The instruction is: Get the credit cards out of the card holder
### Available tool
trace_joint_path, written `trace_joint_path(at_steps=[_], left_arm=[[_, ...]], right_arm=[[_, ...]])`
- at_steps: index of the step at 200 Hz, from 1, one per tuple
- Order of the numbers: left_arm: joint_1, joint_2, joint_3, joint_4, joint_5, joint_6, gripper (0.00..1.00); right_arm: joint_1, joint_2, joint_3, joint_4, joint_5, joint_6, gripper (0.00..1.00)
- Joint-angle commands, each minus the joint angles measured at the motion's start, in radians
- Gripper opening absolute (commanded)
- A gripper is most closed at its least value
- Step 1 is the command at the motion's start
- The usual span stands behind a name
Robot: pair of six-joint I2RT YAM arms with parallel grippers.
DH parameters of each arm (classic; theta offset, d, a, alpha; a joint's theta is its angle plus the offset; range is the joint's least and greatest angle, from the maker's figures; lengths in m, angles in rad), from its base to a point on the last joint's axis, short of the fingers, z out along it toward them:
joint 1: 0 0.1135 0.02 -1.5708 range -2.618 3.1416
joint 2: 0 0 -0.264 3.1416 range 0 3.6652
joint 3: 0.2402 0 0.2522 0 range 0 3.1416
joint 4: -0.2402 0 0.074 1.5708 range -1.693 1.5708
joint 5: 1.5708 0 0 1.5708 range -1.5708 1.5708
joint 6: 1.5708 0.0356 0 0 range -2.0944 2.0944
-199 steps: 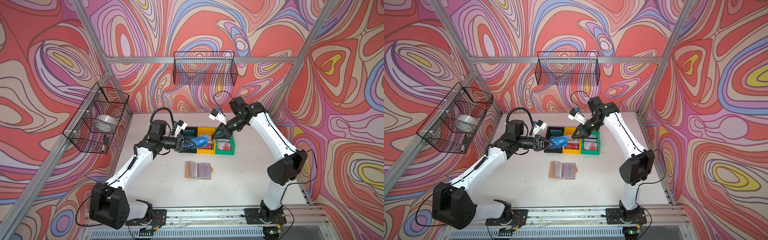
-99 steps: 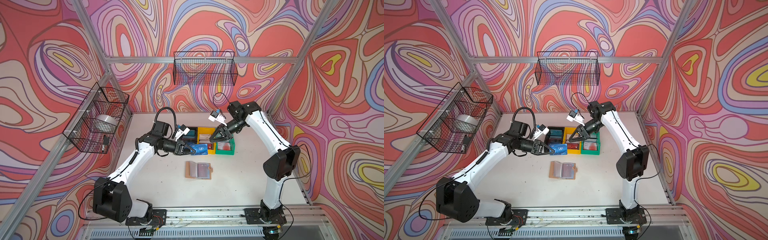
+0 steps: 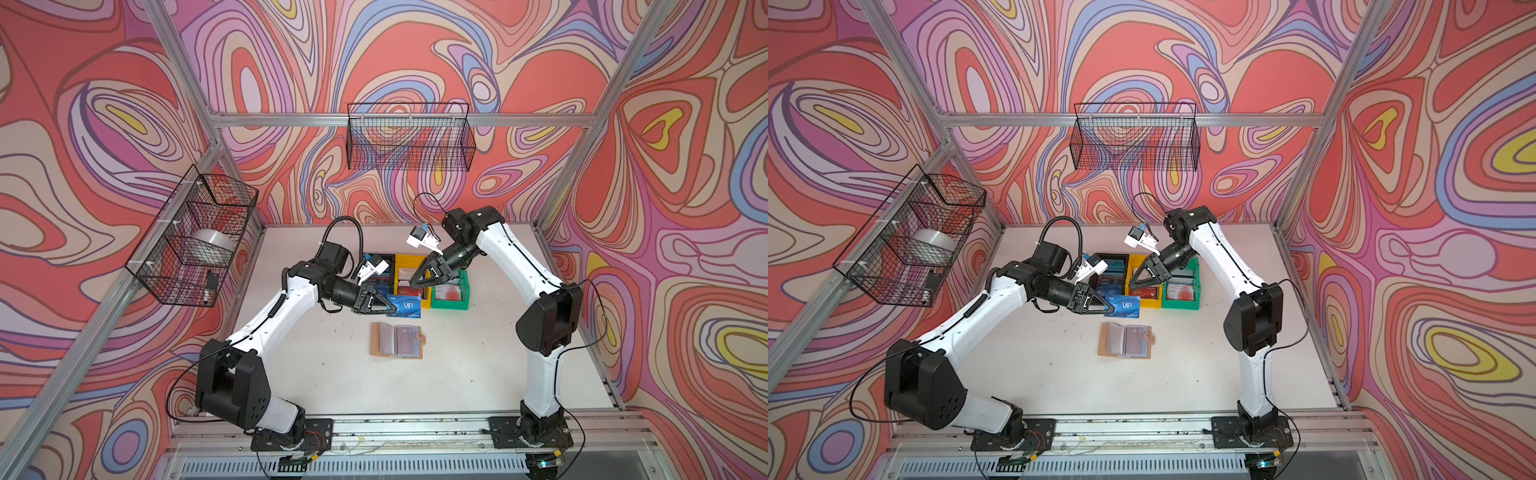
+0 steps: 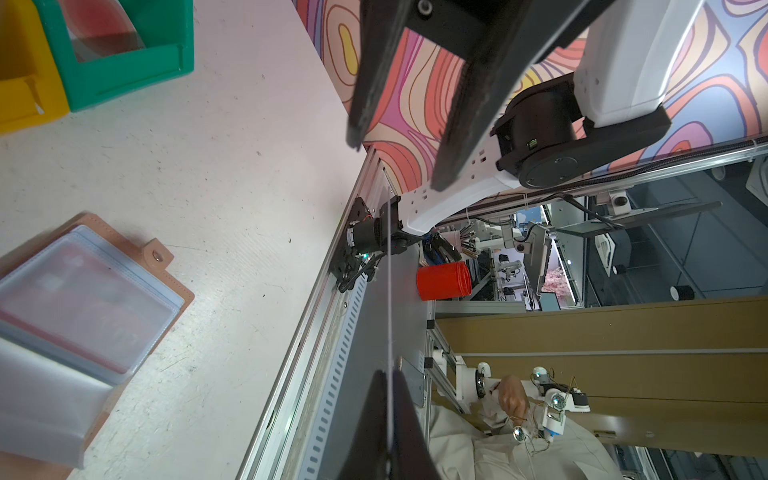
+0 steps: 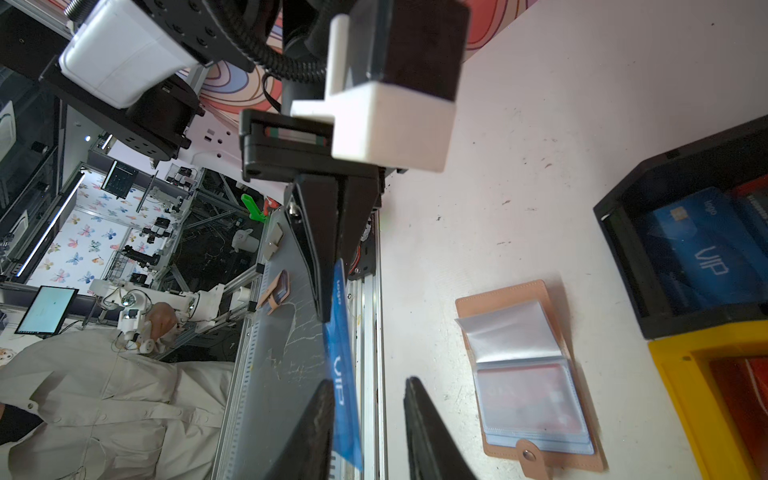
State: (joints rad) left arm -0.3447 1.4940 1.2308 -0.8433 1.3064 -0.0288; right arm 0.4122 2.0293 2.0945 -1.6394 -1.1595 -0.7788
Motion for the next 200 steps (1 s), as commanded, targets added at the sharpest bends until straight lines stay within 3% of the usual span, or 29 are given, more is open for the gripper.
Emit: trace_joint_path(at_steps=[1, 99, 122, 138, 185, 200], left_arm=[[-0.007, 0.022, 0.035, -0.077, 0.022, 0.075, 0.00], [-0.024, 0.054, 0.084, -0.140, 0.013, 0.121, 0.00], [-0.024, 0.058, 0.085, -0.142, 0.010, 0.121, 0.00], [-0.023, 0.060, 0.087, -0.145, -0.001, 0.118, 0.00], [-0.025, 0.058, 0.087, -0.134, -0.028, 0.103, 0.00], [-0.023, 0.064, 0.087, -0.135, -0.026, 0.106, 0.00]], right_arm=[[0.021, 0.014, 0.000, -0.060, -0.027, -0.025, 0.30], [0.057, 0.013, -0.082, -0.053, -0.019, -0.051, 0.28], [0.061, 0.010, -0.087, -0.053, -0.020, -0.051, 0.22], [0.063, 0.007, -0.095, -0.059, -0.026, -0.061, 0.13], [0.071, -0.001, -0.126, -0.059, -0.039, -0.076, 0.12], [0.075, -0.003, -0.134, -0.060, -0.039, -0.079, 0.07]])
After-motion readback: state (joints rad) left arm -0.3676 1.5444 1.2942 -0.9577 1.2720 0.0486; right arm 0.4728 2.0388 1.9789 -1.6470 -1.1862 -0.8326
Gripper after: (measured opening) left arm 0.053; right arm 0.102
